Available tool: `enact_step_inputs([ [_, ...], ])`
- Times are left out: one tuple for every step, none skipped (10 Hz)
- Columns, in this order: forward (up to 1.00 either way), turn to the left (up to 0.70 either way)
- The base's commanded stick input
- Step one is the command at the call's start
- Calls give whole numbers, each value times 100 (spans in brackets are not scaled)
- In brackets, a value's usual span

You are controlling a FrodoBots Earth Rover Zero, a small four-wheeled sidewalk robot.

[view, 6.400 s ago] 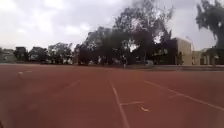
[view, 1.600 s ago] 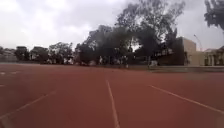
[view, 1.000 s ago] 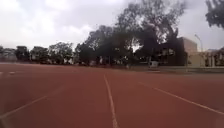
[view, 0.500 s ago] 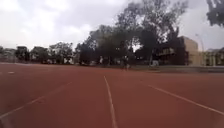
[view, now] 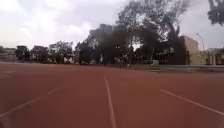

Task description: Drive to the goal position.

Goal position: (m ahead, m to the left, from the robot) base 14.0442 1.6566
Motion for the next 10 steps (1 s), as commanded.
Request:
enact_step_inputs([
  [45, 0],
  [45, 0],
  [45, 0],
  [45, 0],
  [45, 0],
  [45, 0],
  [45, 0],
  [45, 0],
  [45, 0],
  [45, 0],
])
